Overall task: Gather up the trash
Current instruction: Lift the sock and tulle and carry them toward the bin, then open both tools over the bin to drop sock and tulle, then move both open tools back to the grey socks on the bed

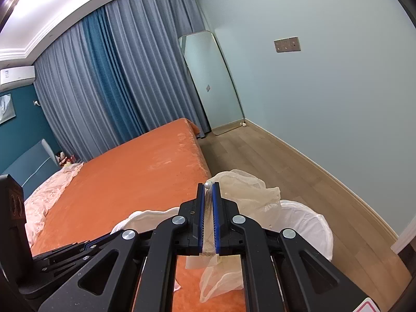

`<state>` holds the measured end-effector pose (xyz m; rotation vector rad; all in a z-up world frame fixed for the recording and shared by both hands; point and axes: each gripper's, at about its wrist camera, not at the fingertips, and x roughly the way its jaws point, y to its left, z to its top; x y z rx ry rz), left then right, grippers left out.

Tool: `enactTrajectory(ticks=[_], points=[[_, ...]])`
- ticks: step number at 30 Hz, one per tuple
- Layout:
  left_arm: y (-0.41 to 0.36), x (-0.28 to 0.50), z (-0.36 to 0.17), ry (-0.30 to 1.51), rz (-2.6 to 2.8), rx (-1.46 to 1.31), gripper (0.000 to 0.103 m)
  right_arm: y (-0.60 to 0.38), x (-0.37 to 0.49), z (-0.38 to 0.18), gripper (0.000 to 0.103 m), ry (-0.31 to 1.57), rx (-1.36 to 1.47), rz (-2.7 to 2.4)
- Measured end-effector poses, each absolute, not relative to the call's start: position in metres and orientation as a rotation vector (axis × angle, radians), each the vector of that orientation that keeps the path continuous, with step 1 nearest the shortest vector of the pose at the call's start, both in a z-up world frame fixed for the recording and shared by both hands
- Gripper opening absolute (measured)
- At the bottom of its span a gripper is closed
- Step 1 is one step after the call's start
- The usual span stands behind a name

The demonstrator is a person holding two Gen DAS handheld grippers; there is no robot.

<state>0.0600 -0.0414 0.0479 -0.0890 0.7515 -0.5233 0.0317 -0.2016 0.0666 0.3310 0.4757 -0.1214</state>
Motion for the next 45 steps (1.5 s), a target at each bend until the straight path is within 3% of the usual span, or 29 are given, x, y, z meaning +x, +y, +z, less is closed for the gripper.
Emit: enactTrajectory(ticks=[36,38,40,45], points=[[-0.155,0.087,0.016,0.814,-0.679,0.05,0.01,-0.256,0.029,0.019,0.008,0.577,0.377,-0.241],[-0.16,0.089,0.016,0.81,-0.678,0.051,0.016,-0.259,0.029,0.018,0.01,0.573,0.385,-0.25],[-0.16,0.09,0.016,0.805,-0.668,0.039,0.036,-0.261,0.03,0.016,0.011,0.58,0.385,-0.254],[-0.151,0.09,0.015,0.797,-0.647,0.028,0.044,-0.26,0.028,0.012,0.017,0.596,0.379,-0.259]])
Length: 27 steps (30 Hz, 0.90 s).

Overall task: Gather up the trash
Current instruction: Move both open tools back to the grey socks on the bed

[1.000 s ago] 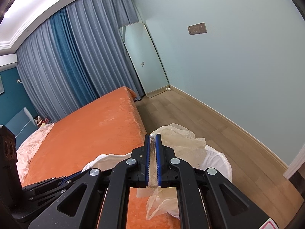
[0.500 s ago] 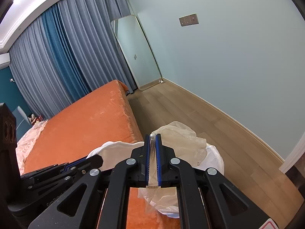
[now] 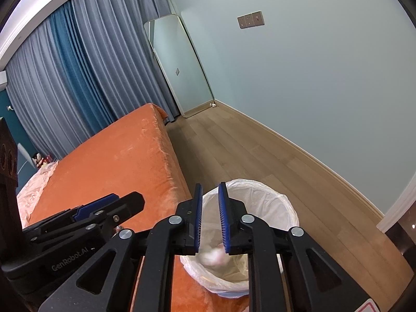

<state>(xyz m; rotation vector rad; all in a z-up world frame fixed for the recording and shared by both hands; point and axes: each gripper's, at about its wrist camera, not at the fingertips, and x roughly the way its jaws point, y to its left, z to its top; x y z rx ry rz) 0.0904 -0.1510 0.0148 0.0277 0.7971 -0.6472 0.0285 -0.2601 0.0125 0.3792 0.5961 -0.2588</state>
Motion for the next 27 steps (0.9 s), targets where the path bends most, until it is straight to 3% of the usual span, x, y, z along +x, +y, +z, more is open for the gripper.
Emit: enactTrajectory(ticks=[10,20,24,27], points=[[-0.097,0.09,0.002,0.82,-0.562,-0.04,0.045,-0.235,0.026,0.009,0.036,0.621,0.362,-0.231],[-0.034,0.088,-0.017,0.846,-0.454,-0.083,0.045,-0.18,0.035,-0.012,0.038,0.691,0.317,-0.139],[-0.003,0.09,-0.03,0.868,-0.399,-0.116,0.05,-0.157,0.036,-0.024,0.047,0.721,0.299,-0.11],[0.023,0.09,-0.044,0.889,-0.34,-0.127,0.052,-0.14,0.038,-0.035,0.048,0.75,0.291,-0.084]])
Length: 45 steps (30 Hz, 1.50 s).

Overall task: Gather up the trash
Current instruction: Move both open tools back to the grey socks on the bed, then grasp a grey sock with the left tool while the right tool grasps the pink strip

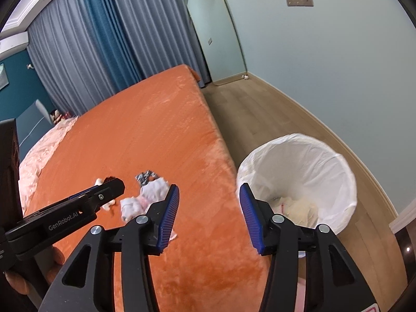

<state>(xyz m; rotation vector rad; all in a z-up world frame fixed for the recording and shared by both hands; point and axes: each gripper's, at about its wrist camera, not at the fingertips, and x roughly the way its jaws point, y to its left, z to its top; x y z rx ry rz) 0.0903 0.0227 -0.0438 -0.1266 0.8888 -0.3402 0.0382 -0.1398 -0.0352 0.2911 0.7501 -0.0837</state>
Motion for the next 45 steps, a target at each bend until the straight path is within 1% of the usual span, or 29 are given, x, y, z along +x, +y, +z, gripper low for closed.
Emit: enactTrajectory(ticks=[1,3,6,15,21,29,30,31,33,42,45], points=[[0.029,0.09,-0.047,0.893,-0.327,-0.132,0.056,-0.133,0.039,-0.04,0.049,0.761,0.287,-0.077],[0.047,0.091,-0.056,0.904,-0.286,-0.145,0.06,-0.122,0.041,-0.049,0.05,0.784,0.282,-0.063],[0.069,0.091,-0.07,0.925,-0.243,-0.155,0.061,-0.108,0.043,-0.064,0.053,0.816,0.274,-0.049],[0.11,0.094,-0.111,0.984,-0.126,-0.121,0.063,-0.061,0.061,-0.115,0.054,0.923,0.225,-0.005],[0.13,0.104,-0.138,1.033,-0.102,-0.168,0.063,-0.039,0.078,-0.149,0.054,0.993,0.194,0.022],[0.136,0.13,-0.165,1.078,-0.087,-0.189,0.063,-0.026,0.107,-0.184,0.054,1.056,0.192,0.027],[0.135,0.136,-0.168,1.084,-0.091,-0.194,0.064,-0.025,0.112,-0.188,0.054,1.061,0.193,0.026],[0.136,0.14,-0.17,1.088,-0.093,-0.197,0.068,-0.025,0.115,-0.191,0.054,1.066,0.195,0.024],[0.133,0.151,-0.174,1.089,-0.092,-0.207,0.072,-0.024,0.122,-0.198,0.054,1.078,0.202,0.021],[0.122,0.189,-0.197,1.136,-0.102,-0.227,0.072,-0.023,0.145,-0.217,0.054,1.098,0.195,0.012],[0.123,0.195,-0.202,1.145,-0.113,-0.252,0.071,-0.022,0.15,-0.219,0.056,1.096,0.19,0.015]])
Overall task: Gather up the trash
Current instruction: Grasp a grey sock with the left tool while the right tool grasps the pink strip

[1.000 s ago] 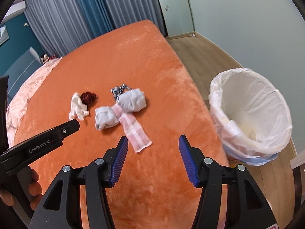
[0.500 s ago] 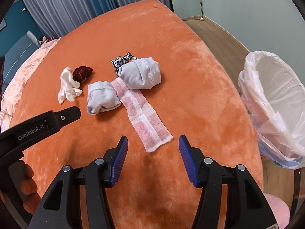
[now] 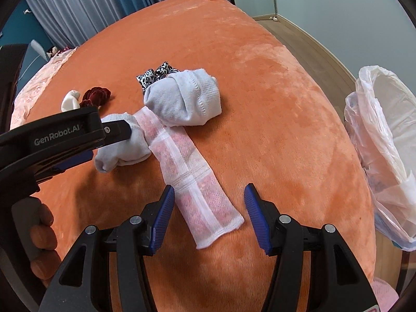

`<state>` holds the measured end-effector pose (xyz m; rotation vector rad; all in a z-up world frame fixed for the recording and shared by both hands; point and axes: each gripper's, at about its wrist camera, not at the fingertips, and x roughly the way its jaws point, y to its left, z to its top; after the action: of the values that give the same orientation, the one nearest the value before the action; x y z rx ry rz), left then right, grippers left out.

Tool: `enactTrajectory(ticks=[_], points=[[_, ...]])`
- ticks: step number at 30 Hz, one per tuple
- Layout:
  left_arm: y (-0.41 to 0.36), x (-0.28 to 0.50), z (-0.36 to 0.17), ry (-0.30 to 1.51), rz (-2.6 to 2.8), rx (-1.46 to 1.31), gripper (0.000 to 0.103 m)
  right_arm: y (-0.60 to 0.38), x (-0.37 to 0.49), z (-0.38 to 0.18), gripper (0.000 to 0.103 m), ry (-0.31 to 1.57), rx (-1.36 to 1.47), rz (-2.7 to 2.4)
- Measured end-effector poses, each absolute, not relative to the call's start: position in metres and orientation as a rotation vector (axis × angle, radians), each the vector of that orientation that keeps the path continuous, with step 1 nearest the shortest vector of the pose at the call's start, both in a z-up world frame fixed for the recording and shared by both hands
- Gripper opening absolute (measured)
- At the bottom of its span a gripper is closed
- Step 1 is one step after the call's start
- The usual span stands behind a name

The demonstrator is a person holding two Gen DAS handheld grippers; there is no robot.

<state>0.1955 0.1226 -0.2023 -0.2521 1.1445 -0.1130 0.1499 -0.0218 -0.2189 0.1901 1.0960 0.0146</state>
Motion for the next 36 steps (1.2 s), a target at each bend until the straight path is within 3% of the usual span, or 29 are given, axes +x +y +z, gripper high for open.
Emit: enactTrajectory(ticks=[5,7,10,13,15,36], points=[[0.126,0.198,-0.209,1.167,-0.16,-0.311,0.055,-0.019,0.152,-0.221,0.054,1.092,0.164,0.012],[0.128,0.197,-0.211,1.176,-0.194,-0.35,0.04,-0.018,0.151,-0.221,0.05,1.091,0.155,0.009],[0.127,0.193,-0.209,1.171,-0.205,-0.371,0.032,-0.017,0.147,-0.222,0.04,1.09,0.154,0.009],[0.127,0.186,-0.205,1.163,-0.205,-0.365,0.029,-0.017,0.142,-0.221,0.023,1.098,0.166,0.035],[0.127,0.183,-0.203,1.16,-0.205,-0.367,0.028,-0.018,0.138,-0.219,0.019,1.105,0.175,0.052],[0.119,0.116,-0.14,1.074,-0.226,-0.295,0.027,-0.023,0.067,-0.155,0.017,1.023,0.237,0.137]])
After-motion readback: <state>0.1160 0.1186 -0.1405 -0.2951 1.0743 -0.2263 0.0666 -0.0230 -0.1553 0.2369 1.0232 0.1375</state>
